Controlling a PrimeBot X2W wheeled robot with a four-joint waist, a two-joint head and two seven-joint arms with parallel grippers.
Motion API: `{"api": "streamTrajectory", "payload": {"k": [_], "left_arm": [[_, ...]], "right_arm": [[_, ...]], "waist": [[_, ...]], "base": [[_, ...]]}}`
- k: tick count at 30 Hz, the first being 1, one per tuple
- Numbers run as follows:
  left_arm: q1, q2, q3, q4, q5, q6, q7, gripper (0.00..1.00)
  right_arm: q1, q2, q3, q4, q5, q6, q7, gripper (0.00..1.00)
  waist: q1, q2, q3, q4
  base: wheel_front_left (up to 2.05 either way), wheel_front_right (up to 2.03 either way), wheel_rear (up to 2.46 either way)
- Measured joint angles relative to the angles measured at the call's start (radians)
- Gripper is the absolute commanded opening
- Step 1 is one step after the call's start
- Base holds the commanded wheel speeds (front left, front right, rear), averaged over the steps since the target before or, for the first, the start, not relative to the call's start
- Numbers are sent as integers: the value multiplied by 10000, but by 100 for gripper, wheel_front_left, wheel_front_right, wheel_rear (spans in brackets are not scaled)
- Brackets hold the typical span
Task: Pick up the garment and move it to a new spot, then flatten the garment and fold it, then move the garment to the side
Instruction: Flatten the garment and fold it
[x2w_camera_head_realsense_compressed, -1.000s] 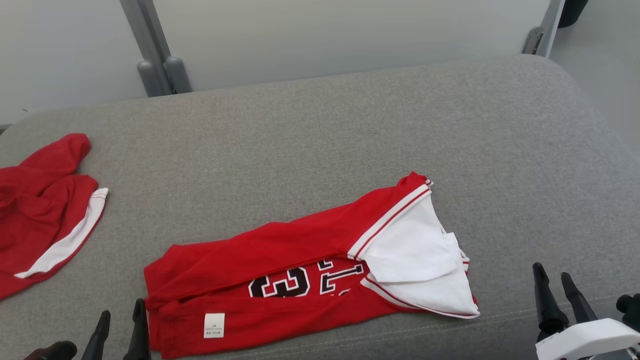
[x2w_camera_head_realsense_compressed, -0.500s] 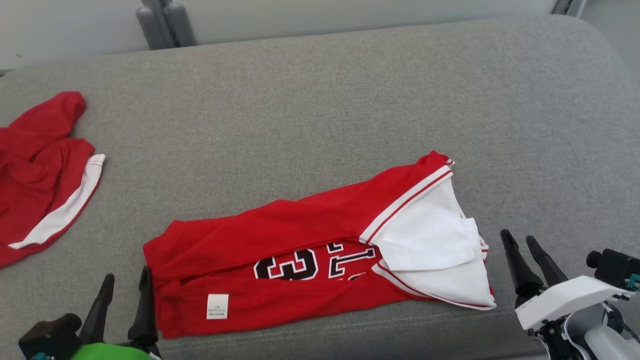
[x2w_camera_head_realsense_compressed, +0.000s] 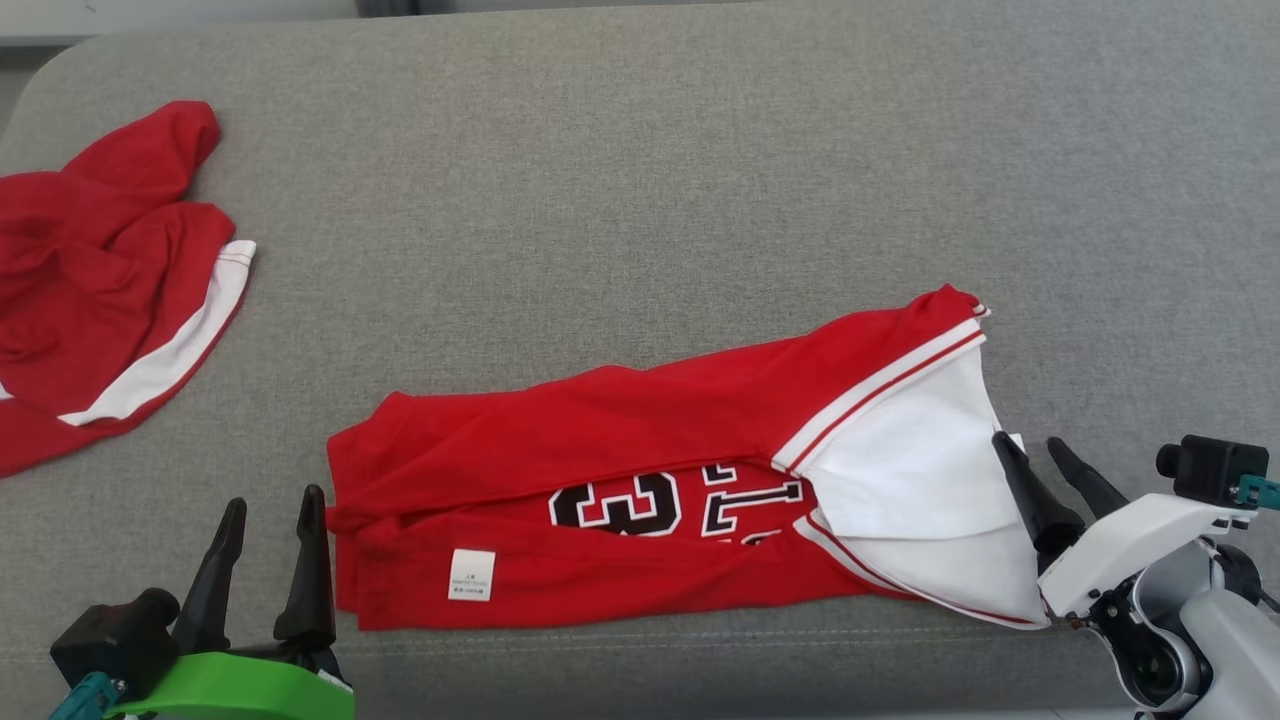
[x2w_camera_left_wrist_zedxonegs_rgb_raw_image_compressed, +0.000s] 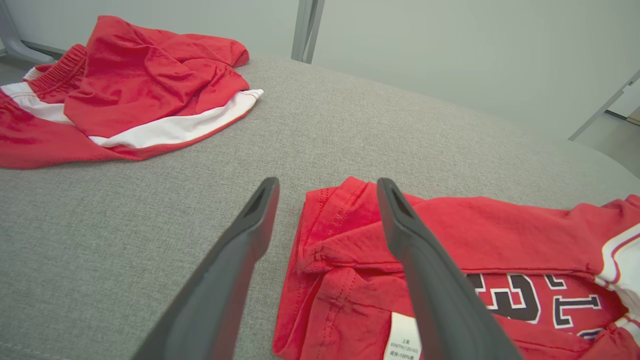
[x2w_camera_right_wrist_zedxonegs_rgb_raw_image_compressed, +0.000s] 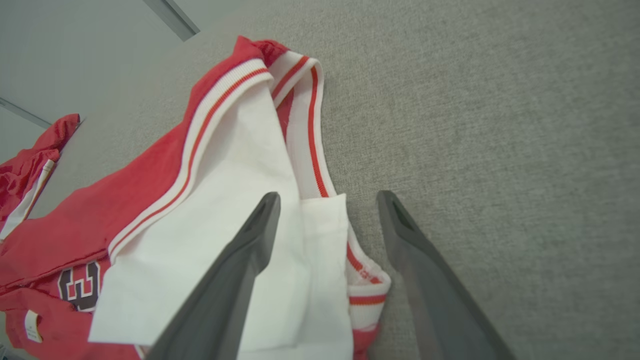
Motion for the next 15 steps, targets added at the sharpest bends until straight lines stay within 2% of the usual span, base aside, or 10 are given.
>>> {"api": "streamTrajectory", "payload": {"k": [5,15], "left_arm": [[-188,-82,-71,-88,25,0,0,100],[-269,-136,-77,-86,54,0,0,100]], "right_arm": [[-332,-230,98,520,-44,117,316,100],[-811,-205,132,1045,309,453,715,100]], "waist": [[0,0,230,274],[0,0,405,671]], "base": [[0,0,0],[0,0,0]]}}
